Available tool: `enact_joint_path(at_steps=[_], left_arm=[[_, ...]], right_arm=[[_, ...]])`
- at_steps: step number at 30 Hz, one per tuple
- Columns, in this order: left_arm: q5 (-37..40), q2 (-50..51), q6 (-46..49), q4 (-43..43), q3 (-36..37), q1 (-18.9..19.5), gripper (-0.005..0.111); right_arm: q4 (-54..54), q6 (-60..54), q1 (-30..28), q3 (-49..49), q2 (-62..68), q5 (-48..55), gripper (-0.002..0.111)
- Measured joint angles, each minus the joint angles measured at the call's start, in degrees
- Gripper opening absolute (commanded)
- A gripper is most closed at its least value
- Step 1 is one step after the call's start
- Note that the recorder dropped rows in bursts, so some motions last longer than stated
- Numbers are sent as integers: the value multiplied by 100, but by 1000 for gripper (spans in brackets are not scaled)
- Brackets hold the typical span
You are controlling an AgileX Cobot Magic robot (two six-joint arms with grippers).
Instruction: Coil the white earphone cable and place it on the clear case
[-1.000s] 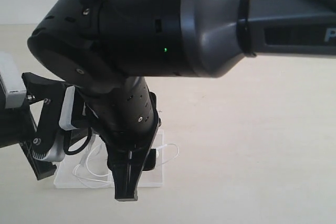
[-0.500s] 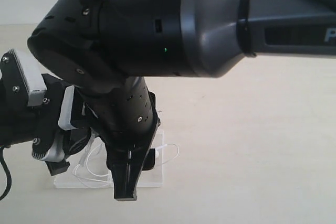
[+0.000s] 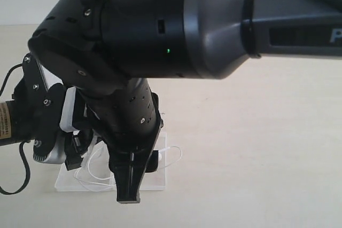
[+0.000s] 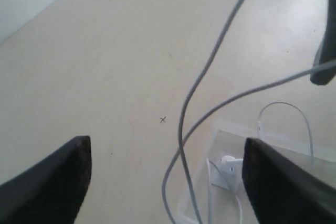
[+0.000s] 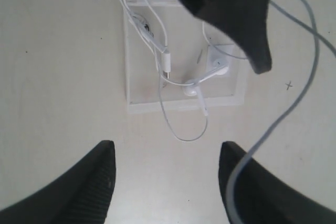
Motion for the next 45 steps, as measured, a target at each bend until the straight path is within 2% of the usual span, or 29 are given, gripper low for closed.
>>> enact_joint_path(at_steps=[4,12,22,38,41,45], left_arm=[[-180,197,21,3,-67,0,57],[-317,262,21,177,-67,0,63],[-331,270,21,167,-67,0,63],[-388,270,21,118,-103,0,15],[-388,270,-80,118,-136,0,10],[-318,270,-104,129,-130,0,11]], right_arm=[[0,0,0,0,0,0,55],[-48,0,0,0,0,0,55],[-142,0,0,0,0,0,55],[-156,0,0,0,0,0,55],[-161,0,0,0,0,-38,55],[-161,0,0,0,0,-228,55]])
